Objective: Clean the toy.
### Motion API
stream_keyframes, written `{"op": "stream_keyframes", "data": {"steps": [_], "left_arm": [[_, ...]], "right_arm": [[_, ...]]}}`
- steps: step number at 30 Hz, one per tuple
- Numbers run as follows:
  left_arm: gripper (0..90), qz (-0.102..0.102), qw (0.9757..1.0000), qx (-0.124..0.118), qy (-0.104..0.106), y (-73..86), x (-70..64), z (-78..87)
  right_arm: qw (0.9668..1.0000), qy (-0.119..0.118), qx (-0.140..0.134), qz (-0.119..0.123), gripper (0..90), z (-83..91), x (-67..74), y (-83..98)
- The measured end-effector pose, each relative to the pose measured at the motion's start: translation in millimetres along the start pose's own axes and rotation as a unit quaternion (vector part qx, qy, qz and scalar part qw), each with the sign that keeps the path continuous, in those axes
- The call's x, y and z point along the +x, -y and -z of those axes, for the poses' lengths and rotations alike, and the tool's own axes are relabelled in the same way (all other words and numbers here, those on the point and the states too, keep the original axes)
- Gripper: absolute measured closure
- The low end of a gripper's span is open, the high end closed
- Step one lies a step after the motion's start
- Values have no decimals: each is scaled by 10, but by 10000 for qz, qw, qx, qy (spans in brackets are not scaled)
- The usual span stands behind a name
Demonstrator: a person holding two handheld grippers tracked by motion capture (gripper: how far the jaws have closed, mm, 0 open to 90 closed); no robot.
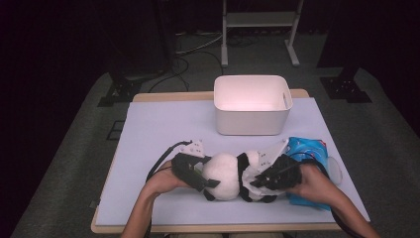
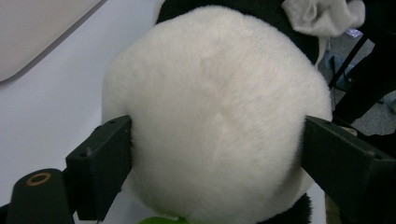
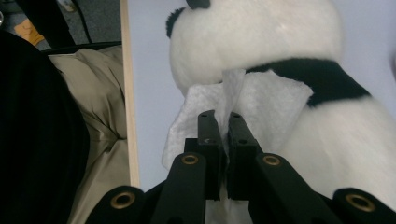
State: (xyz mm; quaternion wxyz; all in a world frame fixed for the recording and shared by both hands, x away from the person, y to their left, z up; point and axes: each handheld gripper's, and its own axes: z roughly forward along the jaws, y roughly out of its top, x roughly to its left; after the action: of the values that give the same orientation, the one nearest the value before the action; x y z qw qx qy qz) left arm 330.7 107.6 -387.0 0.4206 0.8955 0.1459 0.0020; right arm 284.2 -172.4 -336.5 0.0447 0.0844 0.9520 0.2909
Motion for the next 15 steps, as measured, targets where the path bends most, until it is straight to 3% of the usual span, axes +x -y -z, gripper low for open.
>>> {"op": "stream_keyframes", "data": {"steps": [8, 15], "left_arm": [[121, -48, 10000, 3, -4, 8, 4, -1], [121, -47, 10000, 26, -20, -2, -10, -5]], "right_arm": [[9990, 242, -154, -353, 859, 251, -138, 214], [9967, 352, -278, -677, 859, 333, -320, 347]]}}
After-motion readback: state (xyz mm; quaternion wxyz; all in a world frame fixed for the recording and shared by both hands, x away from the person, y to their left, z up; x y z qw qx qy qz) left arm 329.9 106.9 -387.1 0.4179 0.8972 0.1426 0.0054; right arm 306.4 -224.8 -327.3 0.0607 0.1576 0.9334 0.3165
